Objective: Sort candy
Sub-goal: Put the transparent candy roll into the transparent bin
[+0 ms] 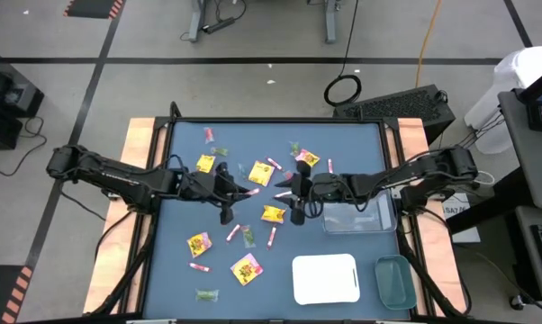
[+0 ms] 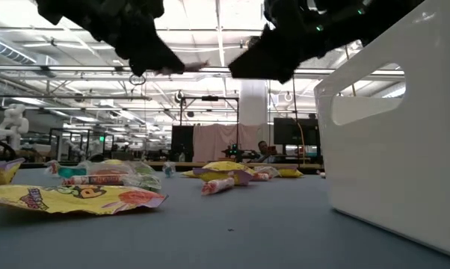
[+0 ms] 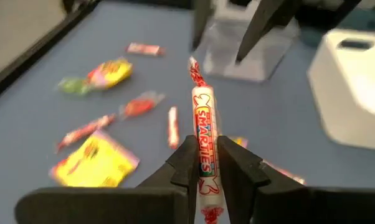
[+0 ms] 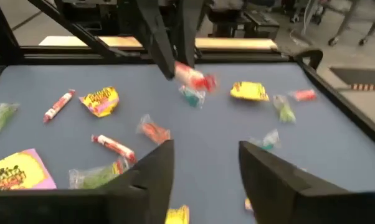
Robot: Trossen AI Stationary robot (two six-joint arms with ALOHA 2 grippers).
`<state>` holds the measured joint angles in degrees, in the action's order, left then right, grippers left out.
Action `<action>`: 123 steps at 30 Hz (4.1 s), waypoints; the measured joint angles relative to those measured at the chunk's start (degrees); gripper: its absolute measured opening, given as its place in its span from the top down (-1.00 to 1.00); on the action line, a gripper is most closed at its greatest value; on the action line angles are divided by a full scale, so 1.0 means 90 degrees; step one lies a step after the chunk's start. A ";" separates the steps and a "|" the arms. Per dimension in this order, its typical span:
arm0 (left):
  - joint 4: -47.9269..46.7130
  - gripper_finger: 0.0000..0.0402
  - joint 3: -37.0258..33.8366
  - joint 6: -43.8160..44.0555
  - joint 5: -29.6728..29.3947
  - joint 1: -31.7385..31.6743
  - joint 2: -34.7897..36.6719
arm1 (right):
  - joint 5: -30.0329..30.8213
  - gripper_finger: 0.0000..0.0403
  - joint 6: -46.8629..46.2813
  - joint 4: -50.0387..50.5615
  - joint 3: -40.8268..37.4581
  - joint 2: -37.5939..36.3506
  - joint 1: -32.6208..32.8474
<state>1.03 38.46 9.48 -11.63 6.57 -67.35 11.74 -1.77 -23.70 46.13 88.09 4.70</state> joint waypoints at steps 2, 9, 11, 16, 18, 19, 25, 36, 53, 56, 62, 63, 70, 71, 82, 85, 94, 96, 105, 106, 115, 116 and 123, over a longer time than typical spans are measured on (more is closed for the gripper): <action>0.0146 0.72 -0.0005 -0.0190 0.0129 0.0009 -0.0007 | 0.0006 -0.02 0.0188 0.0034 0.0170 0.0105 0.0033; 0.0334 0.72 -0.0002 -0.0436 0.0300 0.0043 -0.0005 | -0.0256 -0.30 0.0659 -0.0050 0.0609 0.0307 0.0028; 0.0337 0.72 -0.0002 -0.0472 0.0308 0.0049 -0.0005 | -0.0332 -0.31 0.0763 -0.0026 0.0665 0.0373 0.0033; 0.0512 0.72 -0.0005 -0.0666 0.0352 0.0053 -0.0121 | -0.0630 -0.29 0.0904 -0.0195 0.1000 0.0835 0.0033; 0.0522 0.72 -0.0005 -0.0666 0.0366 0.0053 -0.0180 | -0.0660 -0.26 0.0938 -0.0170 0.1168 0.1040 0.0033; 0.0529 0.72 0.0000 -0.0669 0.0366 0.0053 -0.0232 | -0.0661 -0.25 0.0948 -0.0156 0.1245 0.1131 0.0033; 0.0416 0.72 -0.0005 -0.0774 0.0377 0.0078 -0.0355 | -0.0681 -0.09 0.0968 -0.0085 0.1588 0.1473 0.0031; 0.0253 0.72 -0.0012 -0.0771 0.0414 0.0079 -0.0355 | -0.0650 0.26 0.0946 0.0552 0.1639 0.1392 0.0030; 0.0181 0.72 -0.0012 -0.0735 0.0461 0.0104 -0.0352 | -0.0637 0.87 0.0941 0.0696 0.1637 0.1392 0.0026; 0.0189 0.66 -0.0032 -0.0582 0.0457 0.0130 -0.0352 | -0.0655 0.86 0.0929 0.0700 0.1637 0.1392 0.0028; 0.0148 0.27 -0.0044 -0.0421 0.0419 0.0231 -0.0351 | -0.0652 0.74 0.0774 0.0783 0.1632 0.1392 0.0030; 0.0146 0.18 -0.0044 -0.0423 0.0405 0.0259 -0.0352 | -0.0651 0.74 0.0773 0.0814 0.1632 0.1392 0.0030; 0.0133 -0.24 -0.0044 -0.0420 0.0219 0.0426 -0.0350 | -0.0652 0.80 0.0628 0.2016 0.1896 0.1229 0.0033; 0.0114 -0.26 -0.0044 -0.0420 0.0161 0.0453 -0.0350 | -0.0652 0.80 0.0586 0.2235 0.1922 0.1127 0.0033; 0.0017 -0.28 -0.0049 -0.0426 -0.0564 0.0722 -0.0347 | -0.0655 0.79 0.0288 0.4406 0.1974 -0.0539 0.0318; 0.0023 -0.28 -0.0049 -0.0421 -0.0569 0.0763 -0.0347 | -0.0655 0.79 0.0282 0.5022 0.1974 -0.1115 0.0435; 0.0169 -0.28 -0.0049 -0.0426 -0.0548 0.1204 -0.0347 | -0.0635 0.79 0.0224 0.3996 0.0864 -0.2659 0.0793; 0.0186 -0.28 -0.0049 -0.0426 -0.0523 0.1269 -0.0347 | -0.0625 0.79 0.0226 0.3351 0.0428 -0.2902 0.0800; 0.0179 -0.28 -0.0049 -0.0421 -0.0523 0.1473 -0.0347 | -0.0116 0.79 0.0370 0.0979 -0.0950 -0.3354 0.0735; 0.0183 -0.28 -0.0049 -0.0421 -0.0523 0.1500 -0.0347 | -0.0046 0.79 0.0390 0.0864 -0.1031 -0.3359 0.0735; 0.0299 -0.28 -0.0049 -0.0263 -0.0655 0.1579 -0.0350 | 0.0030 0.79 0.0276 0.0327 -0.1124 -0.3356 0.0740; 0.0323 -0.28 -0.0049 -0.0263 -0.0698 0.1579 -0.0350 | 0.0029 0.79 0.0280 0.0305 -0.1124 -0.3356 0.0740; 0.0336 -0.28 -0.0049 -0.0263 -0.0905 0.1579 -0.0350 | 0.0028 0.79 0.1047 0.0410 -0.1127 -0.3356 0.0740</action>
<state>4.05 38.02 7.11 -19.77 20.78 -70.50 11.99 7.65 -20.01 35.99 57.89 11.35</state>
